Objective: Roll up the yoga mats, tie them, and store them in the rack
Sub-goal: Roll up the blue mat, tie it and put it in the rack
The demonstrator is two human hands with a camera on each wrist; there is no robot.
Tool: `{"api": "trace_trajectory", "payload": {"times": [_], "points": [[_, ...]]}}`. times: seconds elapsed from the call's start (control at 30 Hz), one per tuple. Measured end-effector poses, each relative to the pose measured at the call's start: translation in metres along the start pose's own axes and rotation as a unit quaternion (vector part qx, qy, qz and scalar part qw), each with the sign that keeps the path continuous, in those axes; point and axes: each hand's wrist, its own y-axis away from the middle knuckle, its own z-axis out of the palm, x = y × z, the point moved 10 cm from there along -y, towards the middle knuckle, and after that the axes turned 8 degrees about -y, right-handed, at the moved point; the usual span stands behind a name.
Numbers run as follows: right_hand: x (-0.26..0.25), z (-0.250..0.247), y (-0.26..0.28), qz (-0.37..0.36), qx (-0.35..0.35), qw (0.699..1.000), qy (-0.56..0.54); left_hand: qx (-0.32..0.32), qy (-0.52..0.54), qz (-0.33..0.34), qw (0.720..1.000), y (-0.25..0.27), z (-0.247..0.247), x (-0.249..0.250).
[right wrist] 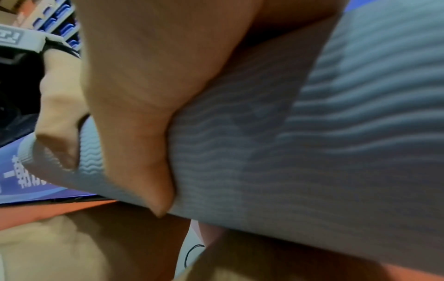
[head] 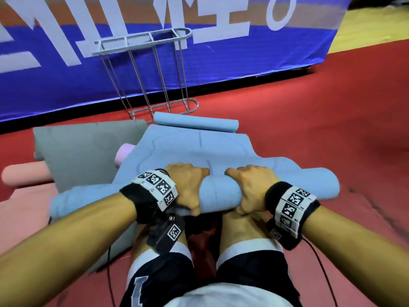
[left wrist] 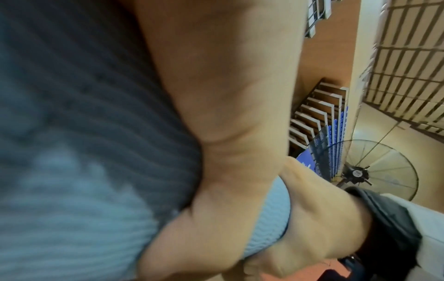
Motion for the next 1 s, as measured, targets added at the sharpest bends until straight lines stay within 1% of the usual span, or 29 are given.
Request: {"api": "trace_trajectory", "payload": {"times": [0.1, 0.23, 0.4, 0.5, 0.57, 0.63, 0.7, 0.8, 1.0], "points": [[0.004, 0.013, -0.004, 0.015, -0.014, 1.000, -0.013, -0.030, 0.003, 0.023, 0.999, -0.010, 0.010, 0.001], [0.007, 0.017, -0.011, 0.037, -0.036, 0.998, -0.031, -0.036, 0.058, 0.061, 0.996, -0.021, 0.015, -0.006], [0.010, 0.022, -0.024, 0.060, -0.079, 0.994, -0.042, -0.069, 0.122, 0.060, 0.988, -0.038, 0.028, -0.017], [0.010, 0.021, -0.031, 0.065, -0.081, 0.994, -0.037, -0.080, 0.151, 0.057, 0.984, -0.043, 0.033, -0.020], [0.011, 0.023, -0.032, 0.065, -0.080, 0.994, -0.032, -0.069, 0.151, 0.057, 0.984, -0.043, 0.032, -0.019], [0.010, 0.026, -0.031, 0.062, -0.073, 0.995, -0.027, -0.043, 0.135, 0.061, 0.988, -0.043, 0.031, -0.019], [0.008, 0.027, -0.030, 0.061, -0.064, 0.996, -0.020, -0.039, 0.137, 0.060, 0.988, -0.044, 0.034, -0.020], [0.005, 0.027, -0.029, 0.061, -0.060, 0.996, -0.017, -0.061, 0.142, 0.064, 0.986, -0.042, 0.037, -0.021], [0.000, 0.028, -0.023, 0.072, -0.077, 0.994, -0.042, -0.125, 0.155, 0.093, 0.975, -0.043, 0.038, -0.021]]}}
